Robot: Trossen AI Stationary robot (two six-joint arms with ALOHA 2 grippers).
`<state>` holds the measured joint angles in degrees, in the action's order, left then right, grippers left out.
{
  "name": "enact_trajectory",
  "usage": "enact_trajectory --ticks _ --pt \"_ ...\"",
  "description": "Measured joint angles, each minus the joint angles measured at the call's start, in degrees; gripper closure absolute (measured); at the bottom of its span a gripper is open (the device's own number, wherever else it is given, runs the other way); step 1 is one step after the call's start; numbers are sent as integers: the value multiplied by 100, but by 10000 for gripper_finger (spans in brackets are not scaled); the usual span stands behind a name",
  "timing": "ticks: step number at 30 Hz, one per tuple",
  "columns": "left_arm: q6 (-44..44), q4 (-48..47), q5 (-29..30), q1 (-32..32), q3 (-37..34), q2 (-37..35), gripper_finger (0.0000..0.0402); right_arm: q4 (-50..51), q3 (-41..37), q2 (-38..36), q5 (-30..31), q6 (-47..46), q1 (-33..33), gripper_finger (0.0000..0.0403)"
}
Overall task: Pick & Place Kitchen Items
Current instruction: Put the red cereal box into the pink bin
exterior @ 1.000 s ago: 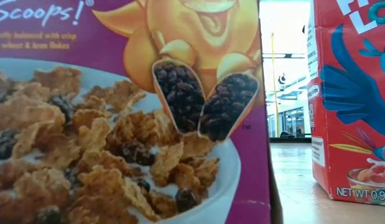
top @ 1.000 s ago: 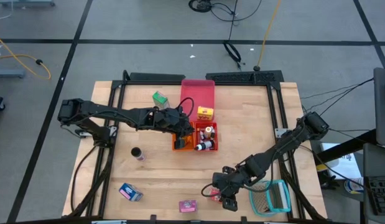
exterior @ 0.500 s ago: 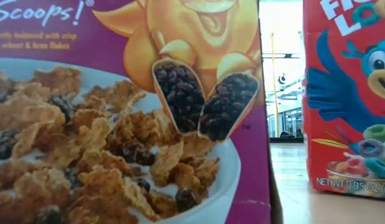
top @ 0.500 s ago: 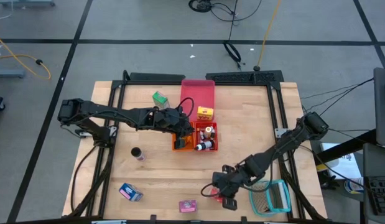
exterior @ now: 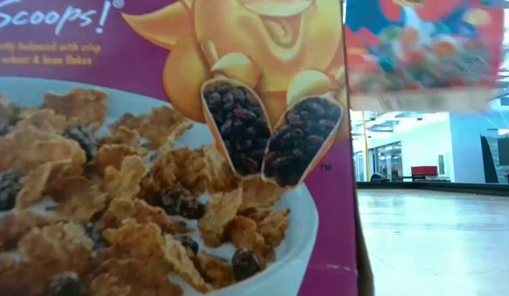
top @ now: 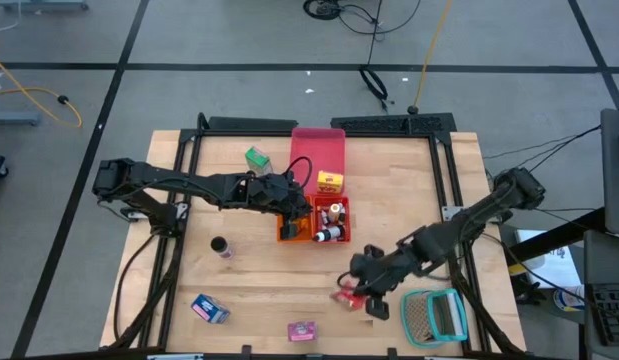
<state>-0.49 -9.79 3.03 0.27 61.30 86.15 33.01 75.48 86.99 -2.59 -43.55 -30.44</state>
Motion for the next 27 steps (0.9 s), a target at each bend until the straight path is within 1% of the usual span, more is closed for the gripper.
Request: enact_trajectory --ticks 3,6,13,20,27 --pt "0 -14 0 0 0 0 360 142 0 -302 118 143 140 400" --pt "0 -41 0 0 0 0 360 407 0 -578 113 293 353 401" --pt "-9 -36 0 0 0 0 360 767 0 -1070 104 922 1131 401" --pt "-112 -30 0 -2 0 0 360 1046 0 -1354 98 1623 2012 401" --pt "-270 -11 0 -2 0 0 360 838 0 -1424 83 2238 2803 401"
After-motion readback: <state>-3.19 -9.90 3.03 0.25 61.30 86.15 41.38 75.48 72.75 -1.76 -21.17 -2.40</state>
